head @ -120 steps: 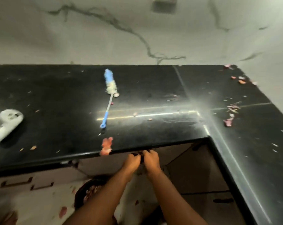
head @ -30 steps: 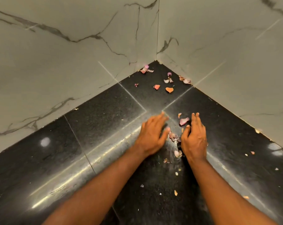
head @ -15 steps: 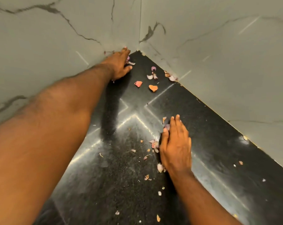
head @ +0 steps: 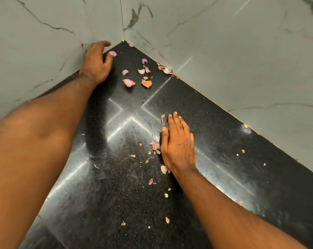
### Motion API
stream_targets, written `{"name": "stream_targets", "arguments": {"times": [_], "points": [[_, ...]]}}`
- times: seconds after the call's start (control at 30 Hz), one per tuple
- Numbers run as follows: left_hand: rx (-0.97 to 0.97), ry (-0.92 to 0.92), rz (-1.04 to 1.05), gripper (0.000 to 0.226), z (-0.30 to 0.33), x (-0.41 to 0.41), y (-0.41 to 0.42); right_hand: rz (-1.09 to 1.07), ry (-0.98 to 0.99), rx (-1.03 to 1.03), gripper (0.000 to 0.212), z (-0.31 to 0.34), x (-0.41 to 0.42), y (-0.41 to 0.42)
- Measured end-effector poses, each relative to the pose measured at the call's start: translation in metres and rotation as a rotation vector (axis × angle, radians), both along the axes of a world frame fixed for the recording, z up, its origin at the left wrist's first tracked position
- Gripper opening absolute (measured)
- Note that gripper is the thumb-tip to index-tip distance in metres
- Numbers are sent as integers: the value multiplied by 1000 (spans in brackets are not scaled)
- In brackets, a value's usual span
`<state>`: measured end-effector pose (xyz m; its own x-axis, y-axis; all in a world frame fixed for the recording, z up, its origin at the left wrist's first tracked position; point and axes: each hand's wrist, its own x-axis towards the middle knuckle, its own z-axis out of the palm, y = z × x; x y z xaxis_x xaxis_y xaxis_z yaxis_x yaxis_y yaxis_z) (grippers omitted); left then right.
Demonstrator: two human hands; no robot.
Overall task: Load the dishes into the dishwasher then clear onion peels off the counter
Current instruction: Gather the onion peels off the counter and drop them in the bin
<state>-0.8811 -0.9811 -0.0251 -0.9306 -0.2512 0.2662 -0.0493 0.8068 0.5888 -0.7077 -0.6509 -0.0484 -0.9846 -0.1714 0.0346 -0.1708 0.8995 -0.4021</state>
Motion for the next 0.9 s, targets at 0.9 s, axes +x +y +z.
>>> {"name": "stream_targets", "arguments": {"times": [0.9], "points": [[7,-102,-159,70,5,-25,89,-2,-22,-19,56,0,0,1]]}}
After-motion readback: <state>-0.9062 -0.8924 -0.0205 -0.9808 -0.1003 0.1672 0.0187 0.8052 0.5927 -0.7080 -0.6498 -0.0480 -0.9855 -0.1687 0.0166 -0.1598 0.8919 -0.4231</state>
